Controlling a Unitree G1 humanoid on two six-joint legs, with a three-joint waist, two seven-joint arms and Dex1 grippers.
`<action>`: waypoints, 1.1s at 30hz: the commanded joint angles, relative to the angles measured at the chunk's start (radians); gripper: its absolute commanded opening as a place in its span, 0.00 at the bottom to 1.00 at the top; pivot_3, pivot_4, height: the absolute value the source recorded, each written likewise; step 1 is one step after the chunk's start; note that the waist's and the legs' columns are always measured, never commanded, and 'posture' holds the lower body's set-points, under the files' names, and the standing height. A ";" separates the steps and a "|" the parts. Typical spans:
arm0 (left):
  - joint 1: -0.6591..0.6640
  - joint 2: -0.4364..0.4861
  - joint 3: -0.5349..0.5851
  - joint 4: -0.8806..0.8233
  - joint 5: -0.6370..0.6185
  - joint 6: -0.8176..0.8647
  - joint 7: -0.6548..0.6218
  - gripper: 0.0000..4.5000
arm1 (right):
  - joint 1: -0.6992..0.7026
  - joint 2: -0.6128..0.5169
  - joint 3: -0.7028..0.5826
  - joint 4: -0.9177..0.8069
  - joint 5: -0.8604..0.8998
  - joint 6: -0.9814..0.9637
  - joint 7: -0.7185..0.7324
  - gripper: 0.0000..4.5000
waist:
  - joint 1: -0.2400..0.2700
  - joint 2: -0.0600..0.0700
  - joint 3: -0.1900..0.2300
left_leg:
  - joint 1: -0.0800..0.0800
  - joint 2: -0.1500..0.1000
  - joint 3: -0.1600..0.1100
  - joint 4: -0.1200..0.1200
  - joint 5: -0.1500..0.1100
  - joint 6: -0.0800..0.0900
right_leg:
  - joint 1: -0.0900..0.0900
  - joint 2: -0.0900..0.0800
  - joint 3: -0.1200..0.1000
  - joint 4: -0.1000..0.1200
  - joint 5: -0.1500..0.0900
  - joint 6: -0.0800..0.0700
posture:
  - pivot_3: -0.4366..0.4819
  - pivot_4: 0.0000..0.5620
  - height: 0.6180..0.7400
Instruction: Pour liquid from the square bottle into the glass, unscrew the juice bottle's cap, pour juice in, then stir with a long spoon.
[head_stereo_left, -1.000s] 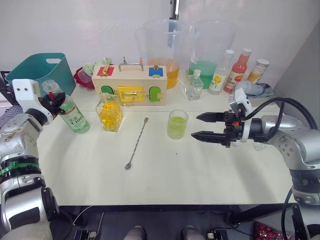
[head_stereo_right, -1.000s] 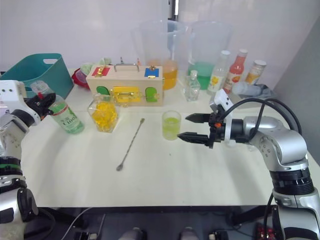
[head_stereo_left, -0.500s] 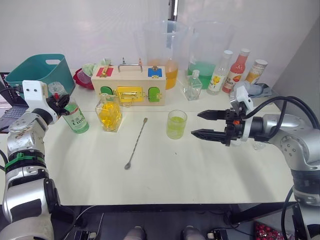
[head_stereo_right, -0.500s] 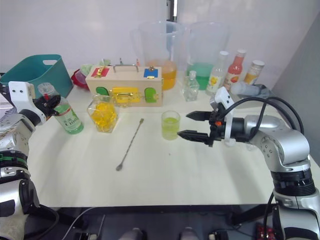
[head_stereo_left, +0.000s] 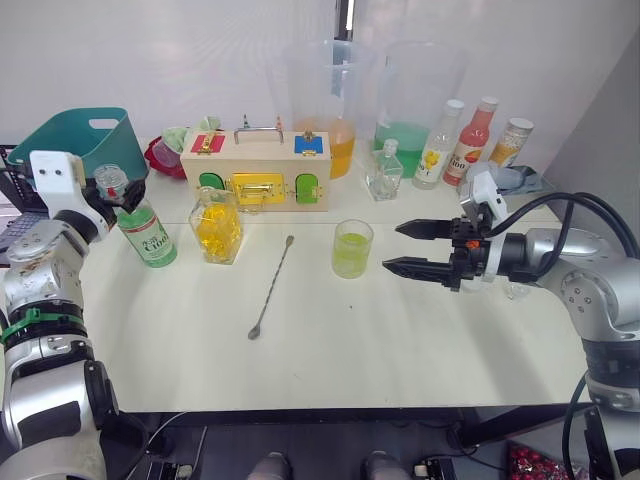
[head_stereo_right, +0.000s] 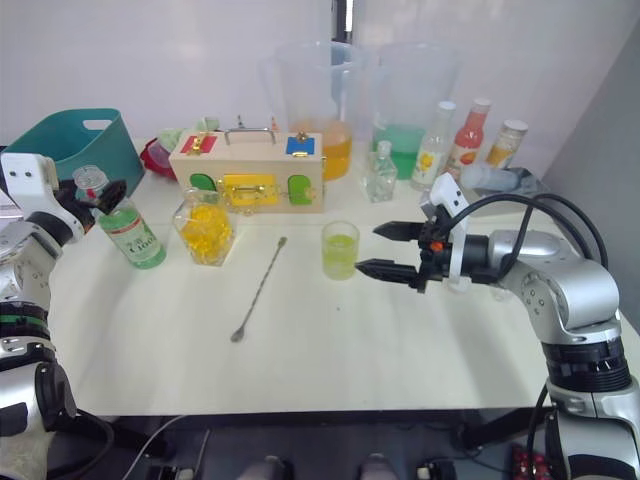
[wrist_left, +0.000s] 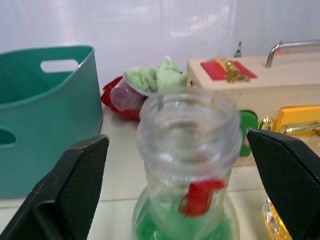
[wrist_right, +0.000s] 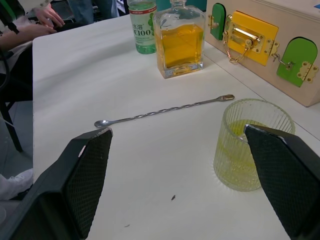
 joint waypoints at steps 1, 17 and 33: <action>-0.053 0.037 0.041 -0.130 -0.052 0.013 0.002 0.99 | -0.014 -0.004 -0.023 -0.014 0.012 -0.013 0.008 1.00 | 0.000 0.000 0.000 | 0.000 0.000 0.000 0.000 0.000 0.000 | 0.000 0.000 0.000 0.000 0.000 0.000 | 0.48 0.27 1.00; 0.087 0.109 -0.038 -0.819 -0.387 0.493 -0.205 0.99 | 0.030 0.009 -0.038 -0.006 -0.003 -0.049 0.003 1.00 | -0.008 0.000 0.000 | 0.000 0.001 0.000 0.000 0.000 0.000 | 0.000 0.001 0.001 0.000 0.000 0.000 | 0.48 0.27 1.00; 0.832 -0.026 0.009 -1.010 -0.140 0.268 -0.080 0.99 | 0.348 0.055 -0.159 -0.051 -0.007 -0.252 -0.010 1.00 | 0.014 0.001 0.000 | 0.005 0.004 0.007 -0.005 -0.001 0.001 | 0.003 0.000 0.006 -0.005 0.000 0.000 | 0.48 0.27 1.00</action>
